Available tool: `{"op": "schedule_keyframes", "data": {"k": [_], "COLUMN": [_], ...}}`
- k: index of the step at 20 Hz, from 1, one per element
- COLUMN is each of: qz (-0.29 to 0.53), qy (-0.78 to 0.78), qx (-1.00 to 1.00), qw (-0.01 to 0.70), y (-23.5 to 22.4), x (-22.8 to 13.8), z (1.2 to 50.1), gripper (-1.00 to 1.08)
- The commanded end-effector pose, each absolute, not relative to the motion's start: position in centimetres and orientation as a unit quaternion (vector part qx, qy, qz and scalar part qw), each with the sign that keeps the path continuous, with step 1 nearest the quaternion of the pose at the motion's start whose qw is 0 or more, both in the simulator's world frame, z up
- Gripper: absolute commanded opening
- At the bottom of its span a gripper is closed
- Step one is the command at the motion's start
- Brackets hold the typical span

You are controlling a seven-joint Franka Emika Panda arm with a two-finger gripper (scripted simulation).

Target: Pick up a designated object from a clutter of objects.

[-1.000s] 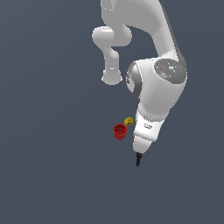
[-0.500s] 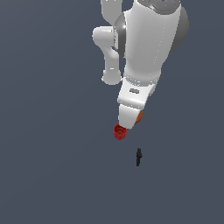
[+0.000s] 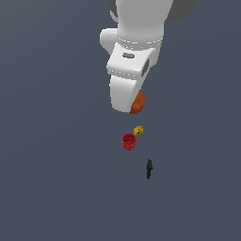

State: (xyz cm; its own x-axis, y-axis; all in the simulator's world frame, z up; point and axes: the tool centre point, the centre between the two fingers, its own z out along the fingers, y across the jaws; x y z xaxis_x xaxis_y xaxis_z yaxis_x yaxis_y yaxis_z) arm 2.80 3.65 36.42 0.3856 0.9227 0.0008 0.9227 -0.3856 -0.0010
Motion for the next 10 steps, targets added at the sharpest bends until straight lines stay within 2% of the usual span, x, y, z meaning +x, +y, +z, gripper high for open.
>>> {"op": "schedule_keyframes", "data": {"k": [1, 10], "qz": [0.0, 0.0], "qy": [-0.554, -0.554], "qx": [-0.832, -0.832], "qw": [0.001, 0.0], "y": [3.1, 2.5], "x": [2.5, 2.4], "z": [37.7, 38.6], "gripper": [-1.0, -1.0]}}
